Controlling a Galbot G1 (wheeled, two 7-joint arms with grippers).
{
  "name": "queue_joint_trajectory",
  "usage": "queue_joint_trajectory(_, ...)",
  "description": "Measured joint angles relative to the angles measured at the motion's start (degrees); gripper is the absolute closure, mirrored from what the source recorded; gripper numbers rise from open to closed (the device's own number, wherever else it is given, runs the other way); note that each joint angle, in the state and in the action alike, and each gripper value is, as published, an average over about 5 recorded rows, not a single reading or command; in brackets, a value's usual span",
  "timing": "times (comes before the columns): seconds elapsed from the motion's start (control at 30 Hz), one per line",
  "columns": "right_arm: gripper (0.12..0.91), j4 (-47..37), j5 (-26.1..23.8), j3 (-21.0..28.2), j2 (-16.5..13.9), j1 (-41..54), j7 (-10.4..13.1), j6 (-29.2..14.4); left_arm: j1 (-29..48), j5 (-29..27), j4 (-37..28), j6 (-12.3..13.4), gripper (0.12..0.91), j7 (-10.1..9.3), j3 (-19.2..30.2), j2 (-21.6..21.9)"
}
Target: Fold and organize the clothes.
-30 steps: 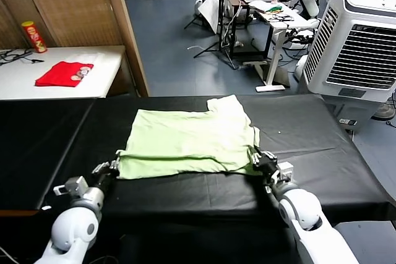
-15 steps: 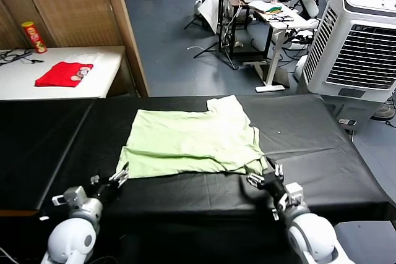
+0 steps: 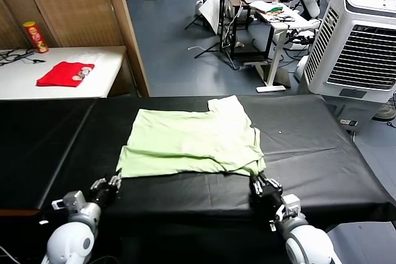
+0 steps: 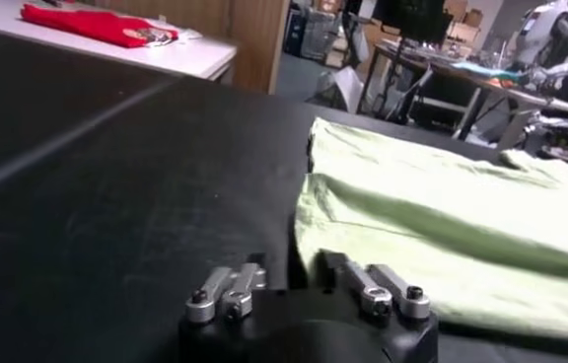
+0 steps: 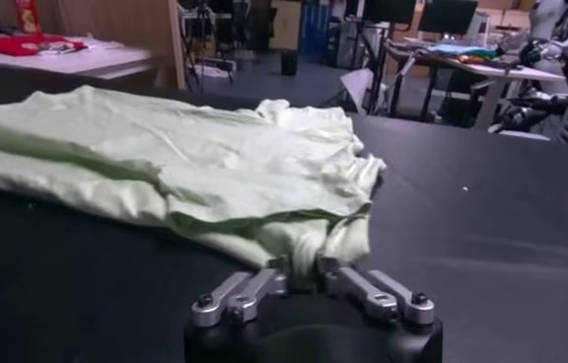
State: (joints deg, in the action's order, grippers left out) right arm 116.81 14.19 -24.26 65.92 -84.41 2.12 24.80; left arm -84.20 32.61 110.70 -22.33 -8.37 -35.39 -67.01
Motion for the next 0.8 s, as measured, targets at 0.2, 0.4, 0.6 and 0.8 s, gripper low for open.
queue_joint_trajectory(0.2, 0.904, 4.58, -0.01, -1.09, -0.02, -4.71, 0.78, 1.95, -3.73, -4.46, 3.77, -0.40, 0.903, -0.44, -1.22, 1.48)
queue_joint_trajectory(0.4, 0.901, 8.30, 0.05, -2.82, -0.43, -9.18, 0.68, 2.70, -8.68, -6.65, 8.62, -0.46, 0.903, -0.85, -2.67, 1.84)
queue_joint_trajectory(0.6, 0.702, 10.65, 0.11, -3.94, -1.17, -11.88, -0.48, 2.99, -15.20, -6.95, 13.08, -2.15, 0.900, -2.25, -4.36, 1.11)
queue_joint_trajectory(0.8, 0.372, 13.47, 1.32, -5.12, -1.81, -14.15, -0.78, 3.08, -19.27, -6.97, 16.41, -3.25, 0.698, -3.16, -6.17, 0.49)
